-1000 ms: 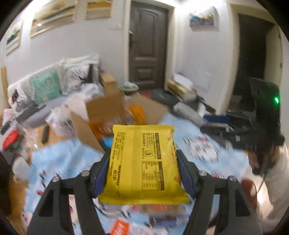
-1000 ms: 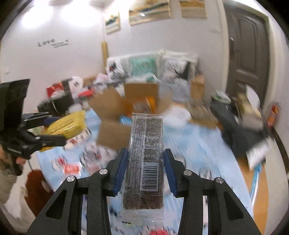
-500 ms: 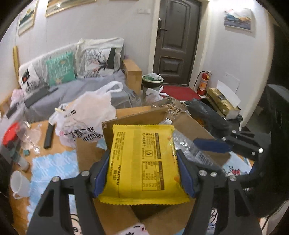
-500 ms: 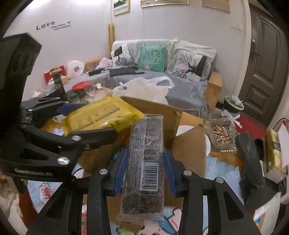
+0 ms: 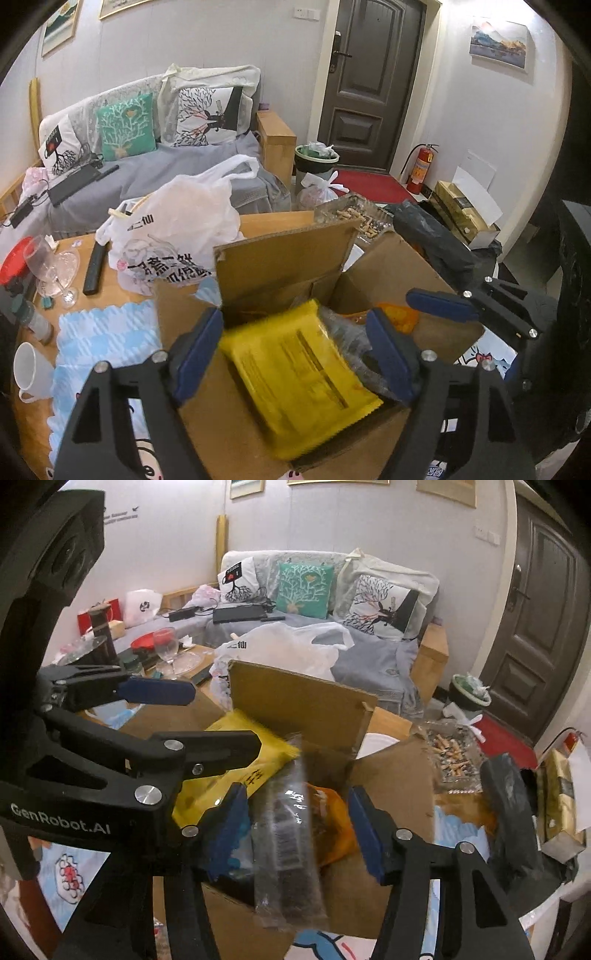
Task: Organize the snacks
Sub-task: 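Carry both packs into the cardboard box and open both grippers, then withdraw both grippers from the box toward the remaining snacks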
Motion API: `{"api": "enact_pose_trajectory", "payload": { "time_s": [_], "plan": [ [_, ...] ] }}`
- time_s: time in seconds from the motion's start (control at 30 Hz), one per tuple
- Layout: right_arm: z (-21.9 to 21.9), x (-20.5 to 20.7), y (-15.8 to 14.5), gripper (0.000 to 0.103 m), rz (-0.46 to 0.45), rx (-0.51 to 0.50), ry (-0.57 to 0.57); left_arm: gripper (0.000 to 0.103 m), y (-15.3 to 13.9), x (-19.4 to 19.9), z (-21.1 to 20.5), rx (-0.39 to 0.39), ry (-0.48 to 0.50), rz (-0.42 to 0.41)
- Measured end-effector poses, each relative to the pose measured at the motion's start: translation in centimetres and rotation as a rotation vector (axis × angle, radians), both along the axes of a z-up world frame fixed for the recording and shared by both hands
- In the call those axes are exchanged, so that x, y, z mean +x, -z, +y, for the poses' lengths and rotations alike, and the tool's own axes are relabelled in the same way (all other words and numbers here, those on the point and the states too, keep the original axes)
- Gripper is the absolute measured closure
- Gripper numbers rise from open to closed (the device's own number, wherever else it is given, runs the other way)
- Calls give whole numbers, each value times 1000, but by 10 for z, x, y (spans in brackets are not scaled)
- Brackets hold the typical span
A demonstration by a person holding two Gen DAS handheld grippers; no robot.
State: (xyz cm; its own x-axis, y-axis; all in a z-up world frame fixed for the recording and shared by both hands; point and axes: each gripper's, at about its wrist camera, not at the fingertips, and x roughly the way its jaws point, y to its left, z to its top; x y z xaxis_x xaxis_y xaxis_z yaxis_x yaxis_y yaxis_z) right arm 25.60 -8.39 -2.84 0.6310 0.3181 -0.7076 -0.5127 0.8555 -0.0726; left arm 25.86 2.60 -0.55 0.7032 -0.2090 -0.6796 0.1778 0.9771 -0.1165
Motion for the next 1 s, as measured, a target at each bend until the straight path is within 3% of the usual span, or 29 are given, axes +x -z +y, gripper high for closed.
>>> {"api": "enact_pose_trajectory", "payload": {
  "time_s": [0.27, 0.57, 0.73, 1.0],
  "plan": [
    [-15, -19, -10, 50, -11, 41, -9, 25, -17, -24, 4, 3, 19, -42],
    [-42, -80, -20, 50, -36, 107, -64, 24, -30, -99, 7, -6, 96, -103],
    [-66, -125, 0, 50, 17, 137, -76, 21, 8, -156, 16, -23, 107, -88],
    [-94, -163, 92, 50, 192, 106, -38, 21, 92, -196, 22, -9, 85, 34]
  ]
}}
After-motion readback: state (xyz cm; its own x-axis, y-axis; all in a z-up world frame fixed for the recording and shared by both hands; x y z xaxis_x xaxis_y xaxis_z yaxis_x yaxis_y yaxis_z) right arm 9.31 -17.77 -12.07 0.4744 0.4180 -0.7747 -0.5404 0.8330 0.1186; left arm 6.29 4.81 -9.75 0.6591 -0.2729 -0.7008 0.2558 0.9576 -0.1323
